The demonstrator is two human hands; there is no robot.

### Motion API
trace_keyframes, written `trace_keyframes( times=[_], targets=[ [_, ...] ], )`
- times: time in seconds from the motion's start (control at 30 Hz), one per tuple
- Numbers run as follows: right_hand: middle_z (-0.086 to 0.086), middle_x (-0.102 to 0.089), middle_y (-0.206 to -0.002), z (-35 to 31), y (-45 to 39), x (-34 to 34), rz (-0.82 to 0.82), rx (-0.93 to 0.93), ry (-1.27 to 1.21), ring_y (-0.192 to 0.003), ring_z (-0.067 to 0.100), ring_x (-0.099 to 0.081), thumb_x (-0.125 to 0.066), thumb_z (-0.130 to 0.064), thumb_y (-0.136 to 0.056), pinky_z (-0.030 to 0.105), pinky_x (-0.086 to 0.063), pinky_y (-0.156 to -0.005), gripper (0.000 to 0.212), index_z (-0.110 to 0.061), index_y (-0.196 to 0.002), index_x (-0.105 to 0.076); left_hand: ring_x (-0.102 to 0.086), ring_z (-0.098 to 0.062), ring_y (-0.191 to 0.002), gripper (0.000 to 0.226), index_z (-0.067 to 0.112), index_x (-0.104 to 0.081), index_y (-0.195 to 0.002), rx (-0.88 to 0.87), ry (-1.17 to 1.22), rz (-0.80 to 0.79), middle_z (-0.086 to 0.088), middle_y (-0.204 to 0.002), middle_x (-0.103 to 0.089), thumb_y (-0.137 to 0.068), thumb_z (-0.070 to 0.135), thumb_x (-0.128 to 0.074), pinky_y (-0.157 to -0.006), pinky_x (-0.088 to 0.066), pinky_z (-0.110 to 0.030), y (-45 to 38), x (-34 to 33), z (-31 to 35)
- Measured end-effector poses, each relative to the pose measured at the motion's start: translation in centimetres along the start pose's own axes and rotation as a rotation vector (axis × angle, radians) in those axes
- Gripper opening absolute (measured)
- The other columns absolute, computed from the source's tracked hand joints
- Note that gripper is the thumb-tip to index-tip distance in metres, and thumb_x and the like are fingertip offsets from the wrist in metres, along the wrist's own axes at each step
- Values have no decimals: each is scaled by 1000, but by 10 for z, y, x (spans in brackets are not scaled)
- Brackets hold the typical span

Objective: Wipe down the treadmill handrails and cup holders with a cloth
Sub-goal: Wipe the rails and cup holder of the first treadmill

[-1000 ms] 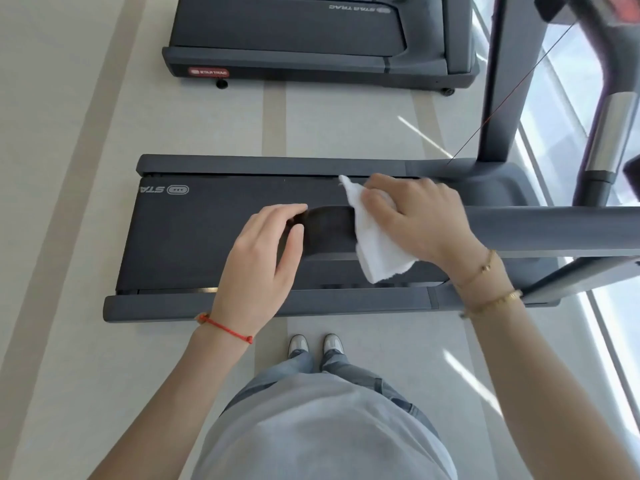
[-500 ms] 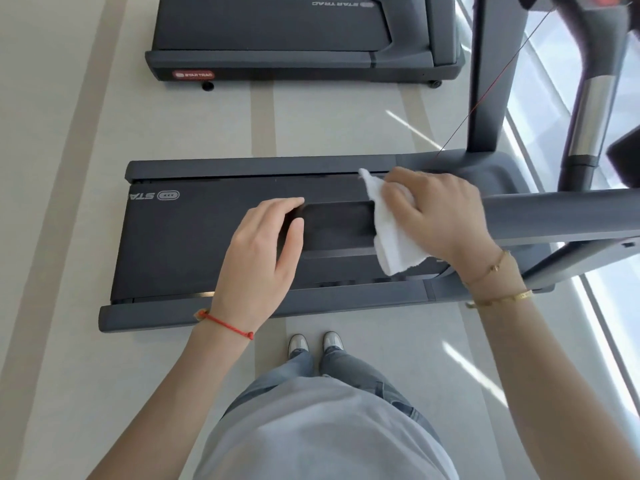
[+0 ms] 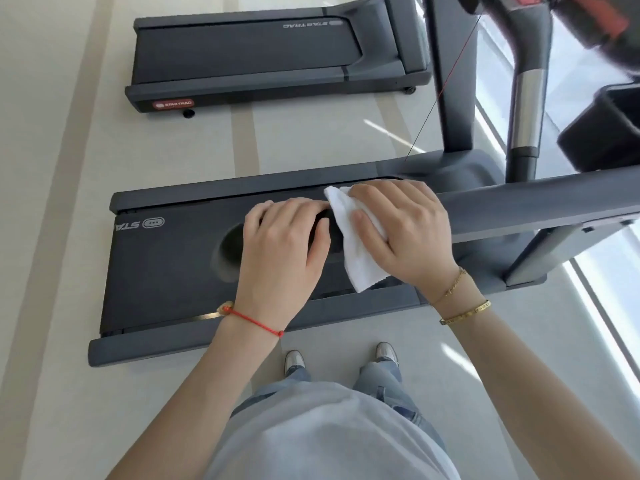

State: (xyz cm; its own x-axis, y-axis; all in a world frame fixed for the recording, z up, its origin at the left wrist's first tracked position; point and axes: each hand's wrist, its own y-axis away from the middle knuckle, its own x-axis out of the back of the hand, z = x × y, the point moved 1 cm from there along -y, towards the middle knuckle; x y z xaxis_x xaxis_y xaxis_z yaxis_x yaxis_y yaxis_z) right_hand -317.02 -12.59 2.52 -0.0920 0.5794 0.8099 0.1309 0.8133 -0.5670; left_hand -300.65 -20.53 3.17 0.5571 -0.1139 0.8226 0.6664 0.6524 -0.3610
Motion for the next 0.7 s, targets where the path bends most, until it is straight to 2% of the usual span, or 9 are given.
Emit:
trace_keyframes(
  times=[0.2,0.53,0.63,0.7],
  targets=[
    [-2,-70,-92,69,21,30,1,-49,28,-82,23,-62,-41,-27,-99,33,-44,-81,31,-14,-99,-69,-64,-17,-100,25,16,-68,-110,-3,3,-13,6,-108,-70,-99,22,-46,-98,-41,-38,-20,-34,48],
    [0,-69,-96,207,70,85,48,-46,86,-90,24,-62,-46,-19,-96,35,-43,-83,23,-13,-102,-67,-65,-17,-96,23,15,-69,-108,-12,55,-19,4,-105,-71,-99,20,-49,-94,-44,-36,-59,-109,159],
    [-1,-67,-88,249,82,109,19,-115,109,-83,24,-61,-46,-17,-96,36,-44,-81,21,-12,-98,-67,-65,-17,-95,23,15,-69,-108,-11,38,-15,5,-105,-71,-99,20,-49,-94,-43,-35,-70,-130,188],
    [-2,-60,-72,270,81,124,-53,-186,104,-69,24,-56,-45,-18,-96,37,-43,-72,21,-14,-87,-64,-65,-17,-93,23,16,-70,-106,6,27,-4,5,-103,-71,-99,21,-49,-93,-43,-35,-76,-142,206]
  ],
)
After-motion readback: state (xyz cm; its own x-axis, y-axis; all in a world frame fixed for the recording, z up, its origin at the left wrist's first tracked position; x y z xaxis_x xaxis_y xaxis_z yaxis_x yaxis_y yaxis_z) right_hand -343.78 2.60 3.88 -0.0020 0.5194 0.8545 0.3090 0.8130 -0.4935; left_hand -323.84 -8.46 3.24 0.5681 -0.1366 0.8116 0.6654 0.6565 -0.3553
